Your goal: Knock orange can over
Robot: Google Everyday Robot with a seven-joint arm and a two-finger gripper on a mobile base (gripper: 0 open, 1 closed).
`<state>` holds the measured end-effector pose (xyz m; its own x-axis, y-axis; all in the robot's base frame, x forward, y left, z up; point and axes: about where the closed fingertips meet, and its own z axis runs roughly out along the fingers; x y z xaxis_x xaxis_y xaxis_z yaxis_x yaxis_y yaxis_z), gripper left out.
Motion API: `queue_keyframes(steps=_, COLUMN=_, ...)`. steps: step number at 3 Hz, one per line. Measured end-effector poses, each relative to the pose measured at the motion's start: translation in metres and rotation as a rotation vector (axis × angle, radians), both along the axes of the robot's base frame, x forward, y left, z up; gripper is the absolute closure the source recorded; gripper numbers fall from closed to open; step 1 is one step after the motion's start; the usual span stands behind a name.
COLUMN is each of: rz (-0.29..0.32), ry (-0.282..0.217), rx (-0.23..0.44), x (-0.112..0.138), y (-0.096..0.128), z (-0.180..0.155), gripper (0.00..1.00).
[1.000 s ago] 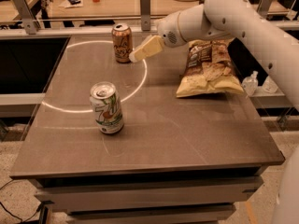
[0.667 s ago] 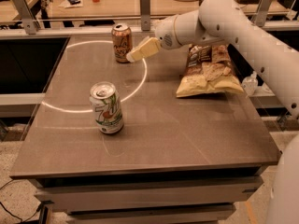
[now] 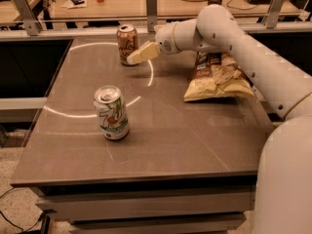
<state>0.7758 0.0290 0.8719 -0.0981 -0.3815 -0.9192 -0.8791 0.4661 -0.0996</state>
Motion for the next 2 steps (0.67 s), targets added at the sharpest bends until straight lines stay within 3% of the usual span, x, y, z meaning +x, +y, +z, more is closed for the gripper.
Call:
queue_keyframes(steps=1, rz=0.02, ry=0.002, rx=0.036, x=0.0135, y=0.0128, z=-0.0057, gripper=0.0)
queue_keyframes(steps=2, rz=0.039, ry=-0.007, rx=0.034, x=0.0204, y=0.0223, z=-0.0038, gripper=0.18)
